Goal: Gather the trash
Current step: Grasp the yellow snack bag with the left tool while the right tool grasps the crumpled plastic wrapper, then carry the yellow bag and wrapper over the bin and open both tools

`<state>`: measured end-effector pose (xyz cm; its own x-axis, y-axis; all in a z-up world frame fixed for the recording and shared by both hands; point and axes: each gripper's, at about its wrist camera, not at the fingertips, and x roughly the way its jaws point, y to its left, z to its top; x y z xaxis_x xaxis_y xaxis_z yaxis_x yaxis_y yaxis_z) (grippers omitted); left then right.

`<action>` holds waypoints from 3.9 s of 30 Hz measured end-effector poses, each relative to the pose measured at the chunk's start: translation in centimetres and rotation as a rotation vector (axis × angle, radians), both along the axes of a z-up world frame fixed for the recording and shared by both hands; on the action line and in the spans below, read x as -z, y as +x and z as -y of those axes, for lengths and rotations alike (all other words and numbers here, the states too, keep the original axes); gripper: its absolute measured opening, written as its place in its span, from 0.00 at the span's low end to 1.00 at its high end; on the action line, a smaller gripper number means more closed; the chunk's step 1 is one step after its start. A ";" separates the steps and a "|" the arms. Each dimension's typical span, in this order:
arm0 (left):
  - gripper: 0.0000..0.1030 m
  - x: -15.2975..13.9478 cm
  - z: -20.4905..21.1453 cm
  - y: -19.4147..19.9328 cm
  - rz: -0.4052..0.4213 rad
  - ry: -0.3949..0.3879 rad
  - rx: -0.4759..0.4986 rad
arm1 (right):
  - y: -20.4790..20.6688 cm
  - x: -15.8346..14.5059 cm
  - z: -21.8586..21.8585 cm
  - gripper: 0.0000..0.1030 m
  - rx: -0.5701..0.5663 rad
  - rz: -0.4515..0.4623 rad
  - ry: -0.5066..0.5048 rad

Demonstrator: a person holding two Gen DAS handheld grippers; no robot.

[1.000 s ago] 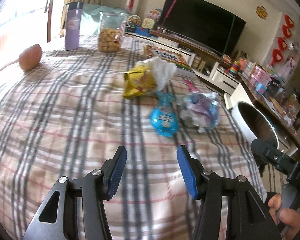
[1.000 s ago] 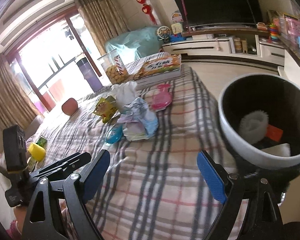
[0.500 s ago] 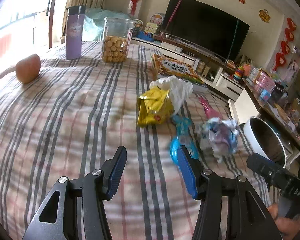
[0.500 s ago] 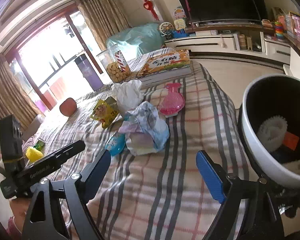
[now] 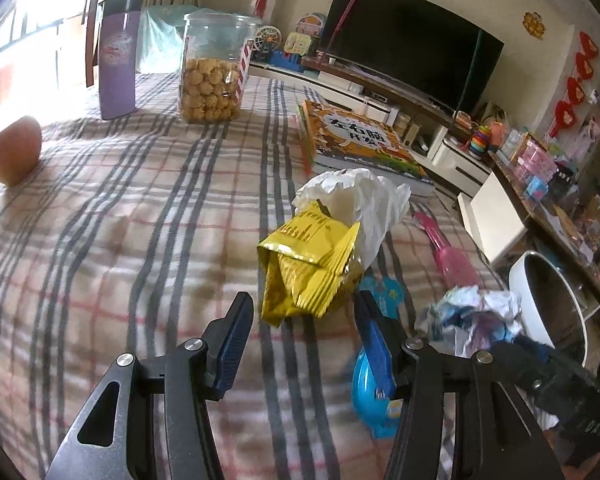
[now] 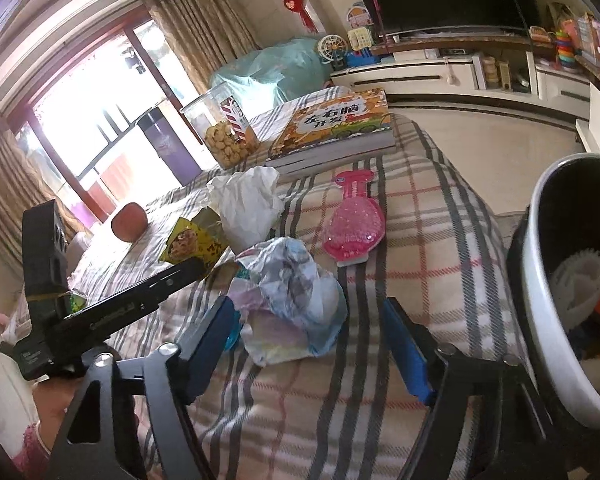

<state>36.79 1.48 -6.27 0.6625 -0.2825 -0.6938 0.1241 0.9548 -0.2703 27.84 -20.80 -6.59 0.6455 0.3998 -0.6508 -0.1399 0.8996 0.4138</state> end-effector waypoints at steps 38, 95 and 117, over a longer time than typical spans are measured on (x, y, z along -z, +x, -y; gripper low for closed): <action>0.30 -3.1 1.4 -11.7 0.082 -0.045 0.118 | -6.8 -2.3 4.5 0.26 0.054 0.058 0.037; 0.30 -3.5 17.4 -8.7 0.079 0.026 0.404 | -11.3 -3.6 19.6 0.26 0.348 0.084 0.017; 0.31 -3.1 23.1 -5.3 0.064 0.075 0.443 | -8.8 -3.0 21.7 0.28 0.375 0.042 -0.015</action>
<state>31.48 -21.65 -3.15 0.5312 -0.4987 -0.6849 0.5391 0.8226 -0.1808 19.04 -42.52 -3.57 0.7711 0.1216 -0.6249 0.1838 0.8973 0.4014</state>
